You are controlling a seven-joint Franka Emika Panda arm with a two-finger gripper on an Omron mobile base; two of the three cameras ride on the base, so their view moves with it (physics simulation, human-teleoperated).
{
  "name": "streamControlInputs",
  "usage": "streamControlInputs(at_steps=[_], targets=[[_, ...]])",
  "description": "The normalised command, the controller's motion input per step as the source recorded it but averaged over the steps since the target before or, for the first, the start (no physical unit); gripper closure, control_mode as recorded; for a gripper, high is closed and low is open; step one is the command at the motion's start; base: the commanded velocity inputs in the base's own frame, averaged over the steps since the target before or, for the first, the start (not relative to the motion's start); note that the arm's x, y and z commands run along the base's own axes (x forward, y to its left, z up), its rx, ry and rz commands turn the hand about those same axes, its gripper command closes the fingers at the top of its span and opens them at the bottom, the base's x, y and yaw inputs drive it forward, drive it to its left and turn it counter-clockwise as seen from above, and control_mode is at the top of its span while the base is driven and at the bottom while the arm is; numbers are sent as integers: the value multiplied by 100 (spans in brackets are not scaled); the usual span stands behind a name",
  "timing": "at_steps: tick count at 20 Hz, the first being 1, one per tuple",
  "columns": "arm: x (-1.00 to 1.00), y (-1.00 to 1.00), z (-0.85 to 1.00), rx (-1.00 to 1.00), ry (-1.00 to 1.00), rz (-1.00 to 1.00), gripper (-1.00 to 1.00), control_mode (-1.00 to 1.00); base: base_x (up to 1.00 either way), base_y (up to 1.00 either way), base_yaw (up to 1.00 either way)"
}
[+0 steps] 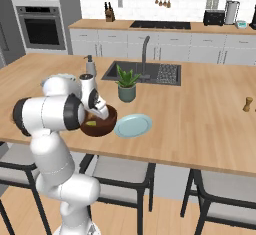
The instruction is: Pick the chicken drumstick and lemon wedge from their plates and place them in the bowl. Then put the bowl in the fridge.
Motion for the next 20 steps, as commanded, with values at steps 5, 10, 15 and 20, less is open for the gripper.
streamControlInputs(at_steps=[5,10,15,20], targets=[[7,-18,-25,-1,7,0,100,-100,0,0,0],[5,-14,-19,-3,10,0,100,-100,0,0,0],[14,-13,-6,-2,10,0,-100,-100,0,0,0],[0,-3,0,0,5,0,-100,-100,0,0,0]])
